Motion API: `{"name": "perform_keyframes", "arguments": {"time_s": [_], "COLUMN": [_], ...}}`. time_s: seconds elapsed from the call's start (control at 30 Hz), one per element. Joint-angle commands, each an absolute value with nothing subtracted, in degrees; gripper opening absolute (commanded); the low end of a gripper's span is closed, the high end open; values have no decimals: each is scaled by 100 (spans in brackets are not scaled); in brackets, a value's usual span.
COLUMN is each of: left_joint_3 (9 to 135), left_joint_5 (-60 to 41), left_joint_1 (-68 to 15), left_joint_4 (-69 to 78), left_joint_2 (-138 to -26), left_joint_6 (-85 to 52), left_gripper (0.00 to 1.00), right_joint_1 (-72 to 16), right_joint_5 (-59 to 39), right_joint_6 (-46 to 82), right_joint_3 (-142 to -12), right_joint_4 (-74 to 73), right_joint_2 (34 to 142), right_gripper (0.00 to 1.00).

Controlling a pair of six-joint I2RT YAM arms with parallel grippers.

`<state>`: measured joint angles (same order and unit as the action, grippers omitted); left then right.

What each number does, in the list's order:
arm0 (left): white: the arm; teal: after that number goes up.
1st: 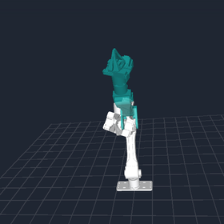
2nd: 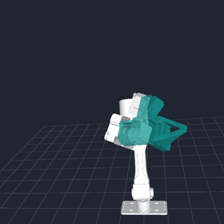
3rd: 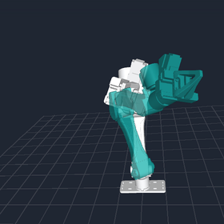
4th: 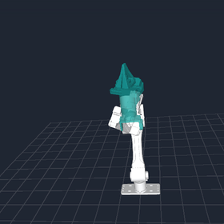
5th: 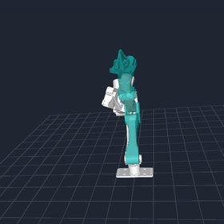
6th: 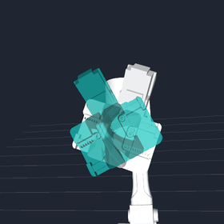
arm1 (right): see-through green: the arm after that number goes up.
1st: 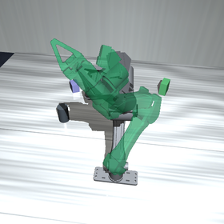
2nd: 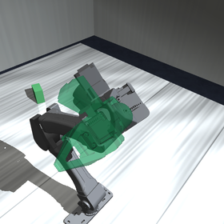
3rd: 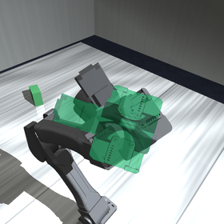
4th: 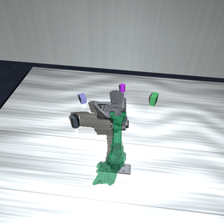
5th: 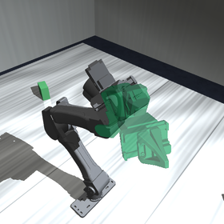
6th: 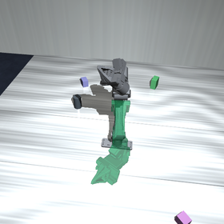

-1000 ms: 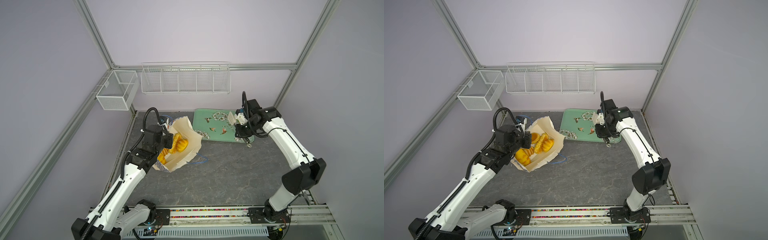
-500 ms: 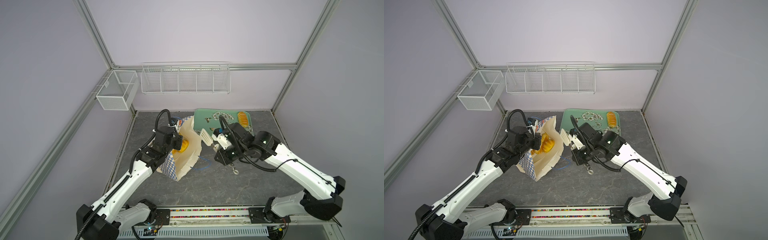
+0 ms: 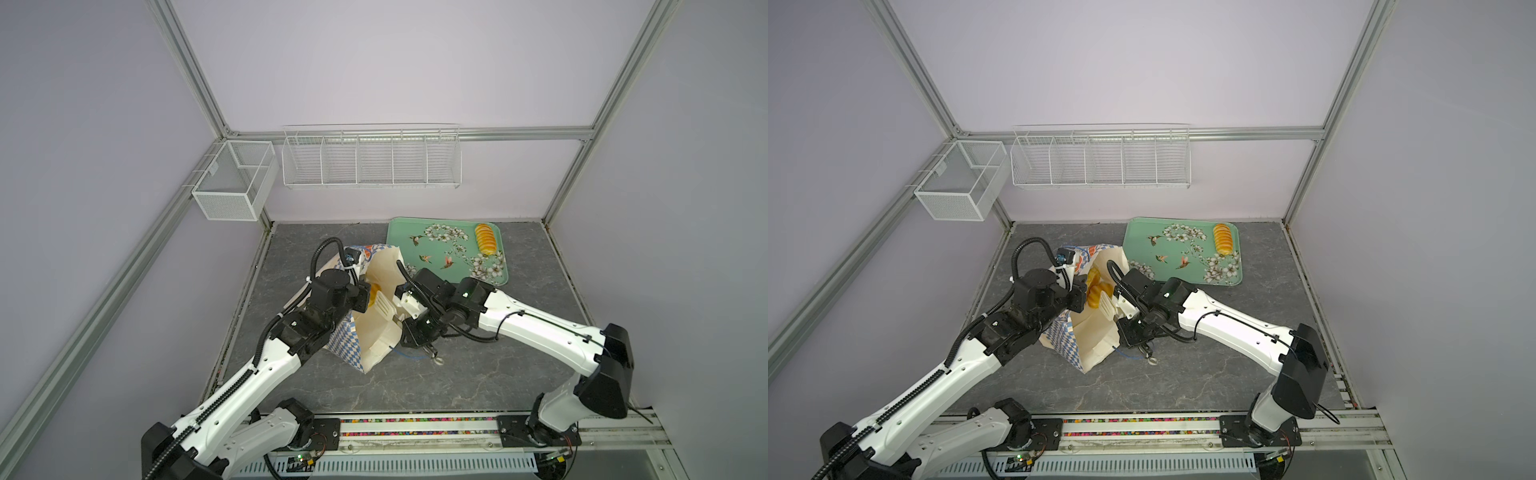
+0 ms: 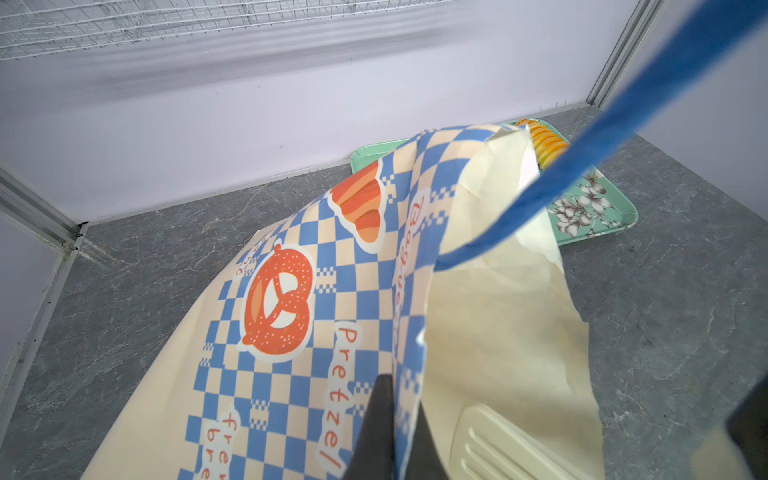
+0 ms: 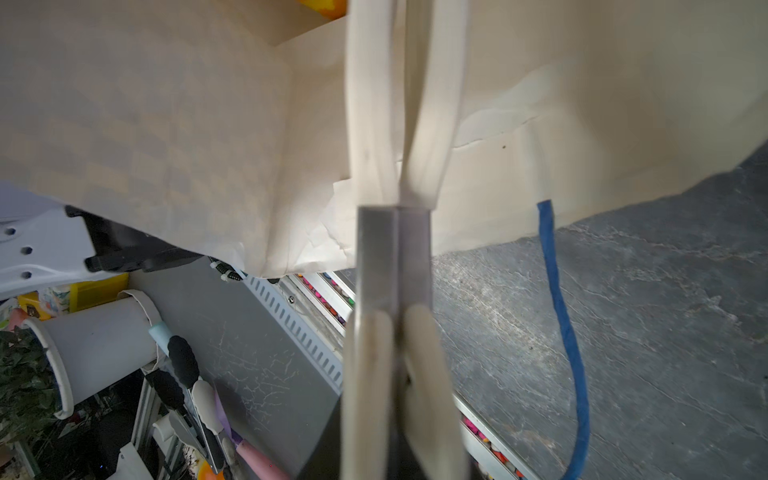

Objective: Take the fake bread out of the paper bag
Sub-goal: 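Move the empty tongs back to the bag opening with the right gripper, then insert the tongs deep into the bag with the right gripper toward the bread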

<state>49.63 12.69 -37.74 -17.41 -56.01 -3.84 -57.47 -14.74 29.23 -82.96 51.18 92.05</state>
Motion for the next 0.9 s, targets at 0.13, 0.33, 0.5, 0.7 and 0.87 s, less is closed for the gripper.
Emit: {"name": "perform_keyframes", "arguments": {"time_s": [0.13, 0.33, 0.5, 0.7, 0.87], "left_joint_3": [4603, 4675, 4758, 5042, 5207], "left_joint_5": [1370, 1262, 1175, 1065, 947], "left_joint_1": [-3816, -3823, -3823, -3824, -3823], "left_joint_4": [-1325, -1405, -1469, -1682, -1782], "left_joint_2": [-5238, -5301, -5346, -5405, -5460], "left_joint_6": [-446, -537, -632, -598, -588], "left_gripper": [0, 0, 0, 0, 0], "right_joint_1": [-5767, -5708, -5672, -5613, -5562], "right_joint_5": [-2021, -1886, -1336, -842, -455], "right_joint_6": [3170, 3241, 2864, 2581, 2368], "right_joint_3": [-8666, -9002, -9523, -10026, -10287], "right_joint_4": [4713, 4710, 5232, 5725, 5966], "right_joint_2": [9743, 10273, 10693, 11073, 11339], "right_gripper": [19, 30, 34, 38, 39]}}
